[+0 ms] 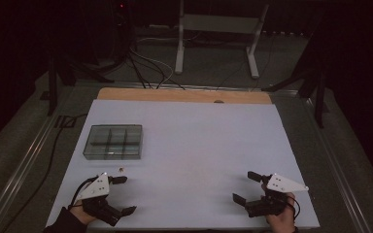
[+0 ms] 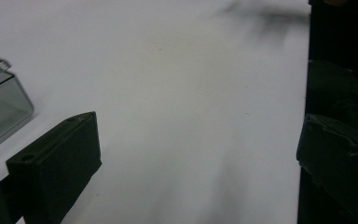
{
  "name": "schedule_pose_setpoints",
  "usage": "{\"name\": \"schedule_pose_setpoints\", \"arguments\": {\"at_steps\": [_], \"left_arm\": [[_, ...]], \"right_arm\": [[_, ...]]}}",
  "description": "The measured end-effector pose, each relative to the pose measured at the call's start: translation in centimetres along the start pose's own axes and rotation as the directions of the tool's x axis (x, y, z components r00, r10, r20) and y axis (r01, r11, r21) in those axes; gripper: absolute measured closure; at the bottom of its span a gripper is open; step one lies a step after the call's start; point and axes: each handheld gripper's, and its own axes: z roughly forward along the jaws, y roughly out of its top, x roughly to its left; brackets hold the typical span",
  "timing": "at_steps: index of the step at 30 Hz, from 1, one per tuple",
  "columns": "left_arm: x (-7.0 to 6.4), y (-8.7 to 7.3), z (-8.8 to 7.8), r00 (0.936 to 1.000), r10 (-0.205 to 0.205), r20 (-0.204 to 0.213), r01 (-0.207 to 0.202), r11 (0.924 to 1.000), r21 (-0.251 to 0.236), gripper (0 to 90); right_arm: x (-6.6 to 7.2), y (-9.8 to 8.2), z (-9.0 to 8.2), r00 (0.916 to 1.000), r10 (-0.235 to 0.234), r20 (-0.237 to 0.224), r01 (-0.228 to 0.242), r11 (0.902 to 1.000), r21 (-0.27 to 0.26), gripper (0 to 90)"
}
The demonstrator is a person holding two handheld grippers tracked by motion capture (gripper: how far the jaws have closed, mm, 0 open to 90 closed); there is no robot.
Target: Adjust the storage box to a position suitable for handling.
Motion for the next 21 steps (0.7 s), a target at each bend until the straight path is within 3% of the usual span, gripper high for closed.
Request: {"name": "schedule_pose_setpoints", "arguments": {"at_steps": [8,11,17,21], "left_arm": [[-0.1,1.1,-0.3,0.9985,0.005,0.055,-0.004,0.9998,-0.017,1.5],[0.0,1.5,-0.5,0.9981,0.02,0.058,-0.019,0.9996,-0.021,1.5],[0.6,2.6,-1.5,0.9997,0.016,0.021,-0.014,0.9978,-0.065,1.5],[1.4,3.4,-2.4,0.9997,0.003,-0.026,-0.005,0.9956,-0.093,1.5]], "right_arm": [[0.0,0.1,-0.1,1.0,0.006,0.003,-0.006,0.9999,-0.015,0.0],[0.1,0.1,0.0,1.0,0.004,0.005,-0.004,0.9999,-0.014,0.0],[0.1,0.1,0.1,0.9999,0.008,0.008,-0.008,0.9999,-0.013,0.0],[0.0,0.1,0.1,0.9999,0.013,0.007,-0.013,0.9998,-0.015,0.0]]}}
